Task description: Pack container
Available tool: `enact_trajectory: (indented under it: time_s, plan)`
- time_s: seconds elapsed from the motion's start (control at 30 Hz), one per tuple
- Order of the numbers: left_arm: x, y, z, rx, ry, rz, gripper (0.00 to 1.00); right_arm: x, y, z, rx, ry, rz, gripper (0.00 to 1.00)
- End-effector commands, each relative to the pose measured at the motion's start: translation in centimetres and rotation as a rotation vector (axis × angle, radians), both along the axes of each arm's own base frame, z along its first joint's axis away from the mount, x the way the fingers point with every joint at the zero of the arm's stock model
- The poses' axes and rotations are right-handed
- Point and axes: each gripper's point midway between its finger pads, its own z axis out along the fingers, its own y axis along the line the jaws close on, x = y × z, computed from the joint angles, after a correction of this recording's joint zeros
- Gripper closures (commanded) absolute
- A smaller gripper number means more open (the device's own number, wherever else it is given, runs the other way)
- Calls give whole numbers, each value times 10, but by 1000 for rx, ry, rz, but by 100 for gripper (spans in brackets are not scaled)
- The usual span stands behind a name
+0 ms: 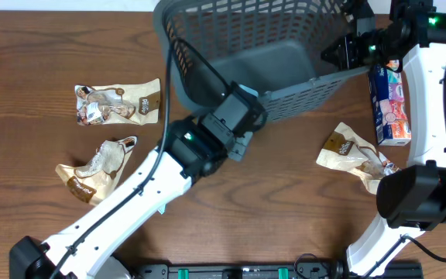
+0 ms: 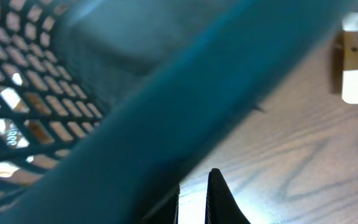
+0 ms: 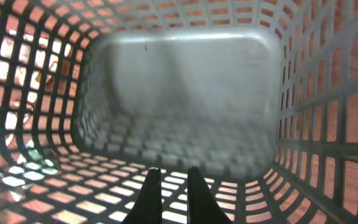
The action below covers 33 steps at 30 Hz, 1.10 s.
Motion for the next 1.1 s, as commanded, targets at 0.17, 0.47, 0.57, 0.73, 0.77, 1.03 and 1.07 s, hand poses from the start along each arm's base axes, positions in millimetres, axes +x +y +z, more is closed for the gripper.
enact_trajectory:
  time_s: [0.17,0.47,0.57,0.73,0.77,1.03,1.07]
  plan:
    - [18,19,8,8,-31,44,94,0,-4,-4,-37,8,3,99]
    - [20,17,10,5,-41,37,94,-3,-4,-6,-35,23,3,99]
    - [22,16,11,5,-54,25,94,-8,-4,-8,-36,41,8,99]
    - [27,20,13,-1,-60,41,94,-11,-4,-9,-38,51,16,99]
    - [28,21,13,-1,-60,45,94,-11,-4,-9,-38,53,16,99]
    - [37,35,13,11,-64,72,94,-15,-3,-11,-37,73,17,99]
    - [38,37,13,11,-64,77,94,-15,-3,-11,-36,73,16,99]
